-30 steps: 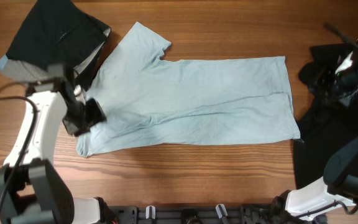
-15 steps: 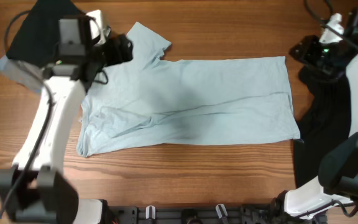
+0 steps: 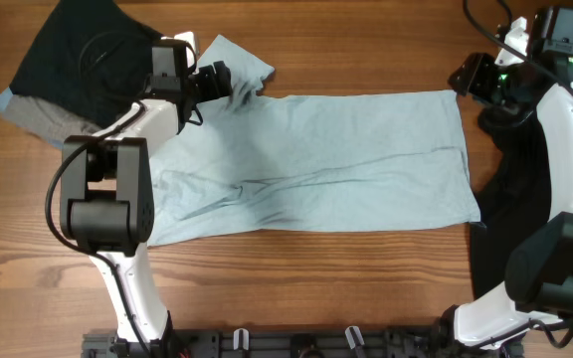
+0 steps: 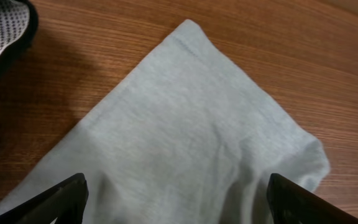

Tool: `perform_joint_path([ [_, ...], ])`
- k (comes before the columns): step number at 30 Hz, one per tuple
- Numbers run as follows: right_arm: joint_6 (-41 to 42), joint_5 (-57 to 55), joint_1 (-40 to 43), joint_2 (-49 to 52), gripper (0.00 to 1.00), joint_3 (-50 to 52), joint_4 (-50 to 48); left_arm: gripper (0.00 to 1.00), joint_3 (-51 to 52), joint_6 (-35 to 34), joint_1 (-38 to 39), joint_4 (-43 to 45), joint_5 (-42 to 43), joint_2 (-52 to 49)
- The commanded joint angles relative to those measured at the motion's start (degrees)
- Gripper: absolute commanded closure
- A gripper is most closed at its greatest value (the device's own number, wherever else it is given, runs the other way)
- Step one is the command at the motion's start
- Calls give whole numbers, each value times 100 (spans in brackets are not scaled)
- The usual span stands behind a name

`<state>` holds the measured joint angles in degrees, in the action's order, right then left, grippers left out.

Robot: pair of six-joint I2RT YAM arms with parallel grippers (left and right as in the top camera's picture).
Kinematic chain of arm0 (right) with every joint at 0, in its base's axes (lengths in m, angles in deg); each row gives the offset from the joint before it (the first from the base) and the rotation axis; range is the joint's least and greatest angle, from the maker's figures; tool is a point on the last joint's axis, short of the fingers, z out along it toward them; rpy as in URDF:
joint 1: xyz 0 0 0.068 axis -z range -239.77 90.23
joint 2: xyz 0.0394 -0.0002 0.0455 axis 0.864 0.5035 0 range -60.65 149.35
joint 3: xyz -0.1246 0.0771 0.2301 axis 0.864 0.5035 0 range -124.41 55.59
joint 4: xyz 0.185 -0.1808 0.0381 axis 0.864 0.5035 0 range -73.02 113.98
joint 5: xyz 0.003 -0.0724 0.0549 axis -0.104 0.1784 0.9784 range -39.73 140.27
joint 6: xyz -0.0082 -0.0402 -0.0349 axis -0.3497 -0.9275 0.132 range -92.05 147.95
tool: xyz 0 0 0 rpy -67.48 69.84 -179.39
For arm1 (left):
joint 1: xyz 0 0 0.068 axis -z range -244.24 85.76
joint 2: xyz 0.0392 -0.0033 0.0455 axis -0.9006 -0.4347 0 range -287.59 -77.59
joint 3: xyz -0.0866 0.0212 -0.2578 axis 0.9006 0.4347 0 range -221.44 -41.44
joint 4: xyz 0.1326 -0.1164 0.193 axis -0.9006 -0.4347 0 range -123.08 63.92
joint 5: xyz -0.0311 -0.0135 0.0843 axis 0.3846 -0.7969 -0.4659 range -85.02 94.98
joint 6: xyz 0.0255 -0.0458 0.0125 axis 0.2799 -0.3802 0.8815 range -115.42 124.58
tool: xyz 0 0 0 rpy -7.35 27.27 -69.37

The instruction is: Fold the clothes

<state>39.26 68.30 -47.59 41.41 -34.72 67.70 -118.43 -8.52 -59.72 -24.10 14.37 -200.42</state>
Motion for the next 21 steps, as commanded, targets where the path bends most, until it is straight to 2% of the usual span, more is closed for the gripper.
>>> perform_joint_path([
  [1,87,-221,2,98,39,297,-260,9,-28,98,17,-4,-181,-256],
  [6,221,-219,2,262,36,614,-883,14,-28,151,42,-166,-177,-535],
  [9,264,-219,2,461,35,656,-1060,24,-28,402,114,-264,-175,-616],
  [10,264,-219,2,551,35,656,-1117,34,-28,435,153,-306,-179,-634],
  [12,258,-221,2,752,33,656,-1266,47,-28,551,227,-420,-179,-638],
  [14,260,-221,2,1005,30,656,-1453,68,-28,568,308,-557,-177,-638],
  [18,260,-232,4,1412,30,656,-1853,96,-28,564,437,-992,-173,-625],
  [21,264,-420,4,1582,30,654,-2177,96,-28,564,487,-1486,-103,-485],
])
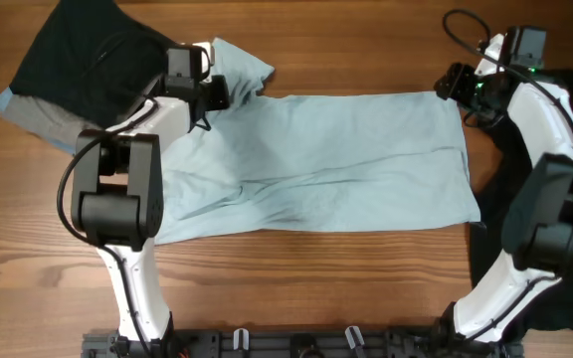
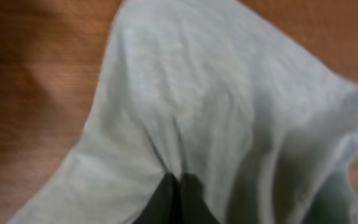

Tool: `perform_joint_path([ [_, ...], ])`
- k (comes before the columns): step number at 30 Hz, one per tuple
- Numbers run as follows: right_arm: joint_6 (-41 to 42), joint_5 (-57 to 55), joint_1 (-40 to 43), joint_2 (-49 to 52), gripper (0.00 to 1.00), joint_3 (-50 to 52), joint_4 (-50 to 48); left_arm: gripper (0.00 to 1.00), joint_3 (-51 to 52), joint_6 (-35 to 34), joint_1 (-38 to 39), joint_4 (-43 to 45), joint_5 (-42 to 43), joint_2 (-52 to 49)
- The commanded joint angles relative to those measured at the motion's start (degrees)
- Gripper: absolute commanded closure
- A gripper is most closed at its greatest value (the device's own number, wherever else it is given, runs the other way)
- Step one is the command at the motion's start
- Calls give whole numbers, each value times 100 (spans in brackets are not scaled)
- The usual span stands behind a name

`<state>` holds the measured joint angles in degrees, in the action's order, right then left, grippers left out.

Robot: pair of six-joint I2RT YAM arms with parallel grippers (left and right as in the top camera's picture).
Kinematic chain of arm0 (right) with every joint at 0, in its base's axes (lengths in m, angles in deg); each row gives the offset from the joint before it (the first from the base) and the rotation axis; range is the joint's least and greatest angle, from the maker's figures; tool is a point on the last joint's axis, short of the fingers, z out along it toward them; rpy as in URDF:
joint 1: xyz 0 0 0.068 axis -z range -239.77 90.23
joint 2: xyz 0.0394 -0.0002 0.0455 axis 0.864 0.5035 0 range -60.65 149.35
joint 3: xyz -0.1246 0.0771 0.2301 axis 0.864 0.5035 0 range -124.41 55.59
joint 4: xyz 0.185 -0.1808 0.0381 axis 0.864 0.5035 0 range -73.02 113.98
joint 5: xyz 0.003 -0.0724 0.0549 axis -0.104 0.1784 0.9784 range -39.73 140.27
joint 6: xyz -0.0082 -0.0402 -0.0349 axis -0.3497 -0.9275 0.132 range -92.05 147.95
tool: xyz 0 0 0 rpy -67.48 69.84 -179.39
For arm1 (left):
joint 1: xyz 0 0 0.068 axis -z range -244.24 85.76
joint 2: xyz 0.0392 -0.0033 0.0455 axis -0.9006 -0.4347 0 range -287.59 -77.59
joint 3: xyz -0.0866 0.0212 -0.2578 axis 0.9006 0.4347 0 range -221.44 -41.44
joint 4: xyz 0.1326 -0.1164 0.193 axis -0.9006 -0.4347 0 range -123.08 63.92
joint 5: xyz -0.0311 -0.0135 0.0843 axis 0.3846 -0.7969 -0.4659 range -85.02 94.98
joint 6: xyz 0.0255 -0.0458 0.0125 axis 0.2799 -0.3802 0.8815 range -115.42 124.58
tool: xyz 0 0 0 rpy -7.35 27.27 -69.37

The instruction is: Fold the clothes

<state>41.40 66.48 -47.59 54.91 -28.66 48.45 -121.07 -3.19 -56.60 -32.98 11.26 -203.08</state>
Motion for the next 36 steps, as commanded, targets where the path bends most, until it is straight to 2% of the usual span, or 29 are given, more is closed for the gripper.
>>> perform_joint_path([
  [1,52,-323,4,275,30,48,-378,96,236,31,188,-748,223,-140],
  [3,103,-496,4,330,30,48,-656,96,236,31,201,-1099,219,116],
  [6,365,-866,2,402,20,48,-1014,96,236,28,186,-1526,114,619],
  [9,365,-896,0,501,18,48,-1263,96,236,24,173,-1829,-254,1099],
  [13,367,-890,-37,717,18,48,-1303,96,236,2,173,-2142,-710,1735],
  [20,306,-730,-267,1091,24,48,-1259,96,236,4,173,-2170,-750,2277],
  [21,310,-743,-286,1115,27,50,-1266,96,236,2,173,-2155,-748,2277],
  [22,321,-741,-306,1126,32,50,-1272,88,236,-9,175,-2114,-745,2271],
  [23,321,-743,-323,1137,51,48,-1272,78,236,-15,175,-2072,-743,2227],
  [24,321,-743,-332,1137,63,50,-1255,71,236,-15,179,-2020,-741,2179],
  [25,319,-745,-334,1137,80,48,-1226,60,236,-13,186,-1952,-743,2127],
  [26,321,-745,-332,1137,91,48,-1191,49,236,-13,186,-1864,-741,2063],
  [27,321,-748,-332,1137,96,48,-1145,45,236,-13,186,-1757,-741,2002],
  [30,358,-743,-328,1132,96,48,-997,35,236,-11,186,-1346,-741,1759],
  [33,348,-745,-323,1084,96,48,-796,31,236,-13,188,-951,-656,1405],
  [36,341,-743,-317,890,96,48,-562,31,236,-11,197,-581,-175,984],
])
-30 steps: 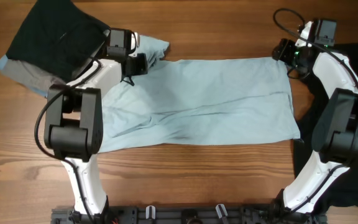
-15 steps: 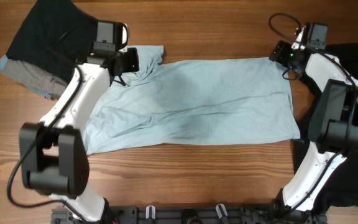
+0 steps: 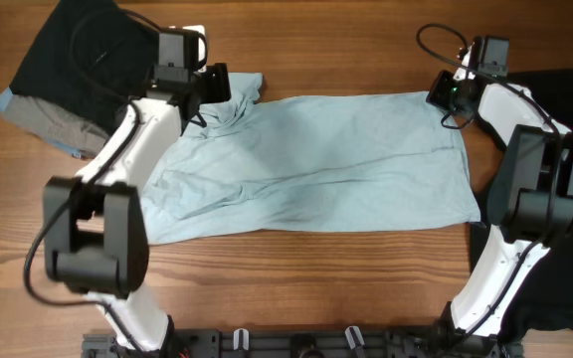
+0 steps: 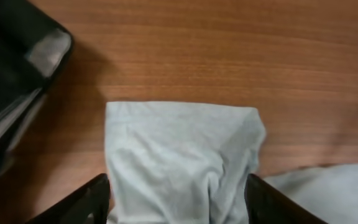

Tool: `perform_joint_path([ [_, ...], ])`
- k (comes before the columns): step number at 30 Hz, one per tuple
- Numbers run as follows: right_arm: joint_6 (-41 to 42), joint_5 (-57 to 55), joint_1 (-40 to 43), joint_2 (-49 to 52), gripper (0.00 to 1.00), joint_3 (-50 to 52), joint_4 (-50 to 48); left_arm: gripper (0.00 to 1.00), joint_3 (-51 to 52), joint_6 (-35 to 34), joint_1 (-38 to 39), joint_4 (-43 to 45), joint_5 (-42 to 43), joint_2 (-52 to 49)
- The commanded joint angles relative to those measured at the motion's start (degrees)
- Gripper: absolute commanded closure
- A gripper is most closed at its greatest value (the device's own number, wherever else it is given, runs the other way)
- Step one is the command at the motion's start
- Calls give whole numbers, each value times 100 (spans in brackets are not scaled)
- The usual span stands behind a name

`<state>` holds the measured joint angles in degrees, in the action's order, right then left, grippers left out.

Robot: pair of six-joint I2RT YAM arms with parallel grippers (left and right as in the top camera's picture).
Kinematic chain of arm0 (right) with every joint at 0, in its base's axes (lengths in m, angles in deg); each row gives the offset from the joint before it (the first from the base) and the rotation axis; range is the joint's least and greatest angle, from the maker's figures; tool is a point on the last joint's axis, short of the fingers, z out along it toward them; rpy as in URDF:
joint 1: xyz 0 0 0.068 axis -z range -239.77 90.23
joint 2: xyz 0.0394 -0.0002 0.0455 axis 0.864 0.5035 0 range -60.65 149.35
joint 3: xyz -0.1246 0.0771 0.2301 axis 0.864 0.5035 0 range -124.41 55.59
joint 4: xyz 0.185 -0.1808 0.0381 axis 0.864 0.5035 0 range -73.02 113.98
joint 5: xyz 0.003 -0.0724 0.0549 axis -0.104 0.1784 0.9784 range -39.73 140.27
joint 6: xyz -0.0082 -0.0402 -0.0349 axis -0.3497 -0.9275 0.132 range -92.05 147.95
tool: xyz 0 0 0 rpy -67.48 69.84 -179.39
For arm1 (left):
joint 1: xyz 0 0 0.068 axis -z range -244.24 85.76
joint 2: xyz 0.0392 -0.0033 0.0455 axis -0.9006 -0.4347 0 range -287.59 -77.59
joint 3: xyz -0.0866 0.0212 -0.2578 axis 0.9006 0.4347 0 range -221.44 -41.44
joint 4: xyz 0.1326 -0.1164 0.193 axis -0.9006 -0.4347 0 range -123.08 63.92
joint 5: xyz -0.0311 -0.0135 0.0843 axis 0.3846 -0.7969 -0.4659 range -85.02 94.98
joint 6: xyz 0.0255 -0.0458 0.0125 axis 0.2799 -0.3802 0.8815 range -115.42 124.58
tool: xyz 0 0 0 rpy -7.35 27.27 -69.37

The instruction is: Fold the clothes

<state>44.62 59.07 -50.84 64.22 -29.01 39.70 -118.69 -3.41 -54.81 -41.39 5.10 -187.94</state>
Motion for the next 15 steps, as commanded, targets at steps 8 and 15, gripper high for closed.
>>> perform_joint_path([
  [8,-20,22,7,-1036,96,83,1067,31,-2,28,31,1274,-645,-1346],
  [15,-321,17,9,-1799,96,83,1248,38,-2,26,37,1231,-461,-1735],
])
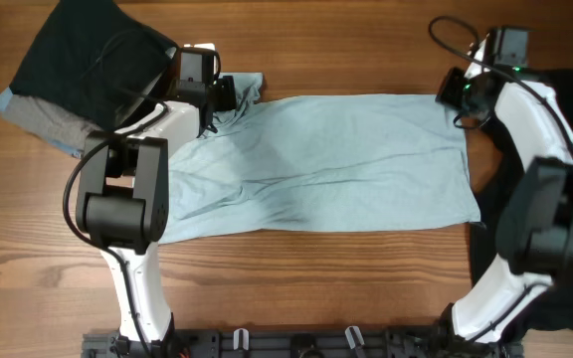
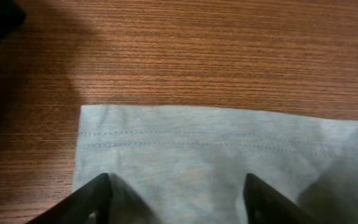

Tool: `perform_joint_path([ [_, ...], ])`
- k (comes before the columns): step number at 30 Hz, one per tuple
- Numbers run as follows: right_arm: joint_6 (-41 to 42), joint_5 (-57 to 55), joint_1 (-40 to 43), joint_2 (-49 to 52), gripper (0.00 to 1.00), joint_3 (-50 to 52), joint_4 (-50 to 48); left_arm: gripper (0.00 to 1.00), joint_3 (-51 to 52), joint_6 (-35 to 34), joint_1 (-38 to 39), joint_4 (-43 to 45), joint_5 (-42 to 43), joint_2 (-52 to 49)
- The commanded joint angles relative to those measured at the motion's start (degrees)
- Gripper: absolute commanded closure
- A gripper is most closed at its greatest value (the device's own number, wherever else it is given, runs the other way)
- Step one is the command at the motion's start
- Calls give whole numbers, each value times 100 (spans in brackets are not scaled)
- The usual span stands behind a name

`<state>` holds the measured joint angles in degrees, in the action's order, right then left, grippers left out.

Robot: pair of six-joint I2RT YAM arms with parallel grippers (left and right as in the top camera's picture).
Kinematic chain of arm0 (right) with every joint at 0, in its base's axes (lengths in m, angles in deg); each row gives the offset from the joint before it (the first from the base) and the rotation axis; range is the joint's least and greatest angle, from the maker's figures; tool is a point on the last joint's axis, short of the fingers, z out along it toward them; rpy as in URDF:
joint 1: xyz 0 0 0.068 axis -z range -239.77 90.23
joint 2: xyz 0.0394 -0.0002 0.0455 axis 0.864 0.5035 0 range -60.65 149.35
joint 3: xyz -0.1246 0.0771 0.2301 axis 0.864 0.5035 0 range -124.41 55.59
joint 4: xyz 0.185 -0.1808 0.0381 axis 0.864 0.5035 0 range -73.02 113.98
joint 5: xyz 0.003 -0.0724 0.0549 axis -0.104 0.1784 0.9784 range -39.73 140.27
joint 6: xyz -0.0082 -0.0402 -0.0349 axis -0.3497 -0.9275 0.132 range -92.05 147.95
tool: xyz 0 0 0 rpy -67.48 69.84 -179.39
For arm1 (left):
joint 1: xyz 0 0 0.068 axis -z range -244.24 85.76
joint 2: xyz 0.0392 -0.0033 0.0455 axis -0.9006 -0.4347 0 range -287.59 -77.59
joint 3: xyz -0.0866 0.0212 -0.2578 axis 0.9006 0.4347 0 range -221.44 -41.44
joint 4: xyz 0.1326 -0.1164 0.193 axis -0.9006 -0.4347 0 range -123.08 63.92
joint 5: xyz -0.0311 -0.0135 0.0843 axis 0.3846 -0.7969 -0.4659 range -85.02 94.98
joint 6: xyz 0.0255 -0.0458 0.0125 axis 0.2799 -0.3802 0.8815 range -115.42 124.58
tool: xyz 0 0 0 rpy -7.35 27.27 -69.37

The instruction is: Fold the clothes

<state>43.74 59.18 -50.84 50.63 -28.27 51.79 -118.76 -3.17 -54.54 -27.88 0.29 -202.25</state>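
A light blue shirt [image 1: 316, 164] lies spread across the wooden table [image 1: 366, 50]. Its sleeve [image 1: 245, 88] at the far left is folded into a short flap. In the left wrist view the sleeve's stitched hem [image 2: 222, 140] lies flat on the wood. My left gripper [image 1: 225, 93] [image 2: 178, 193] hovers just over that sleeve, open, with both dark fingers [image 2: 95, 199] wide apart over the cloth. My right gripper [image 1: 455, 92] sits at the shirt's far right corner. Its jaws are too small to read from overhead.
A pile of black clothes [image 1: 78, 50] over a grey garment [image 1: 38, 114] lies at the far left, close to my left arm. Another black garment [image 1: 510, 199] lies along the right edge under my right arm. A black rail [image 1: 296, 343] runs along the front.
My left gripper, still open, is closer to the sleeve, whose hem now spans the wrist view. My right gripper has shifted slightly right at the shirt's far corner.
At first the sleeve stuck out at an angle and my left gripper was open over it, with my right arm off the cloth. Then my left gripper was shut on a sleeve fold. After that the sleeve lay tucked in and my left gripper was open, with my right gripper at the shirt's corner.
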Motion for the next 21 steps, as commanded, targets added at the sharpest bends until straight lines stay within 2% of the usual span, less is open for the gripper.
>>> perform_joint_path([
  [1,-232,9,9,-551,96,9,55,44,4,4,11,-166,170,-339],
  [2,-234,9,9,-623,96,9,74,50,4,4,11,-232,334,-352],
  [5,-232,7,9,-732,96,9,173,91,4,2,11,-382,472,-313],
  [6,-229,4,9,-737,95,9,208,96,4,2,11,-439,487,-271],
  [12,-208,-136,9,-734,96,9,433,96,4,4,-24,-885,485,501],
  [16,-164,-481,9,-726,96,9,688,96,4,4,-66,-1480,439,1200],
  [21,-162,-765,9,-726,96,9,1029,96,4,7,-85,-2356,-98,1926],
])
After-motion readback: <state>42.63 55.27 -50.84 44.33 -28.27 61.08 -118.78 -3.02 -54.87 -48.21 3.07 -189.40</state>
